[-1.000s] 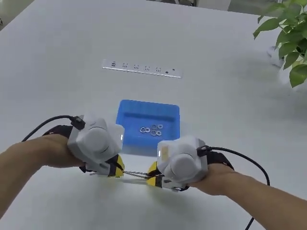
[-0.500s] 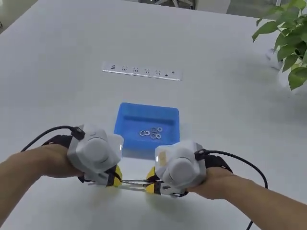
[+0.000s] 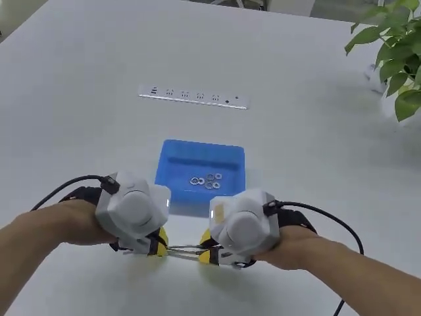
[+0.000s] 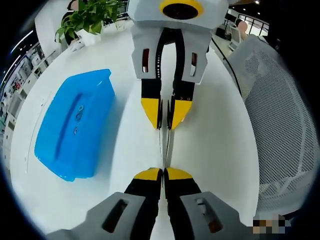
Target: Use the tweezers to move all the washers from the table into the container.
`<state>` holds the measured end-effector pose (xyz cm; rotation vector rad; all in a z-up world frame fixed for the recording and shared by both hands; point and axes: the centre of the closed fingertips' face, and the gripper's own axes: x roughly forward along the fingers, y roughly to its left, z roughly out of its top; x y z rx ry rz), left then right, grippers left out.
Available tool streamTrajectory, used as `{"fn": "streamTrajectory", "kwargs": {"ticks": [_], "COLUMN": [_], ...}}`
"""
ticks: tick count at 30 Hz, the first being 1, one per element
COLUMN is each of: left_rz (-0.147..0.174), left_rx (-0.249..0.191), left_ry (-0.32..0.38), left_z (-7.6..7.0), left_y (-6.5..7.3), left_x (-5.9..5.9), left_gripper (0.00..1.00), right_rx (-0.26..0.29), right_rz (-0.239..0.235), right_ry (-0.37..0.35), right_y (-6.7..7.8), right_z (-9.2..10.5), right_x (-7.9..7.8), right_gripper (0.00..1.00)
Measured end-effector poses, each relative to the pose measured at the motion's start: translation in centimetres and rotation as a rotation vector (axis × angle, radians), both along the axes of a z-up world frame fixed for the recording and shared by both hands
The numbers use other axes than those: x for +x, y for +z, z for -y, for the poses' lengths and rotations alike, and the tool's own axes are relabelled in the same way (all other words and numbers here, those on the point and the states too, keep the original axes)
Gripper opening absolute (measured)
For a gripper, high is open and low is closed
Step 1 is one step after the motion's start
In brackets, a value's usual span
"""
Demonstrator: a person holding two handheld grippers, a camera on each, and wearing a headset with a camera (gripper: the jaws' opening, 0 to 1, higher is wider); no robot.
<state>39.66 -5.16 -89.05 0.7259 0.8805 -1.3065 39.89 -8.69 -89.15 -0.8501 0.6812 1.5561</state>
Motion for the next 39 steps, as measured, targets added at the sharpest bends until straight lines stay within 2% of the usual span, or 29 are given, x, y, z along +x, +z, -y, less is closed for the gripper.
{"fn": "streamTrajectory", "kwargs": {"ticks": [9, 17, 24, 31, 34, 39], "left_rz": [-0.002, 0.001, 0.028, 0.054, 0.068, 0.095], "left_rx": [0.002, 0.001, -0.008, -0.09, -0.151, -0.214], "left_ry": [0.007, 0.021, 0.055, 0.144, 0.218, 0.288], "left_z": [0.1, -0.1, -0.9, -1.5, -1.7, -2.3], "left_y": [0.0, 0.3, 1.2, 3.5, 4.9, 6.7], "left_x": [-0.1, -0.1, 0.0, 0.2, 0.6, 0.7], "left_gripper": [0.08, 0.12, 0.19, 0.27, 0.31, 0.4], "right_rx": [-0.004, -0.003, 0.03, 0.111, 0.13, 0.175], "right_rz": [-0.005, 0.005, 0.014, 0.022, 0.03, 0.039], "right_ry": [-0.003, -0.03, -0.072, -0.181, -0.225, -0.306], "right_y": [0.0, 0.2, 1.5, 4.3, 5.1, 6.3], "right_z": [0.1, 0.4, 1.2, 2.5, 3.5, 5.2], "right_x": [-0.1, 0.2, 0.8, 2.2, 2.8, 3.7], "right_gripper": [0.14, 0.22, 0.3, 0.37, 0.41, 0.49]}}
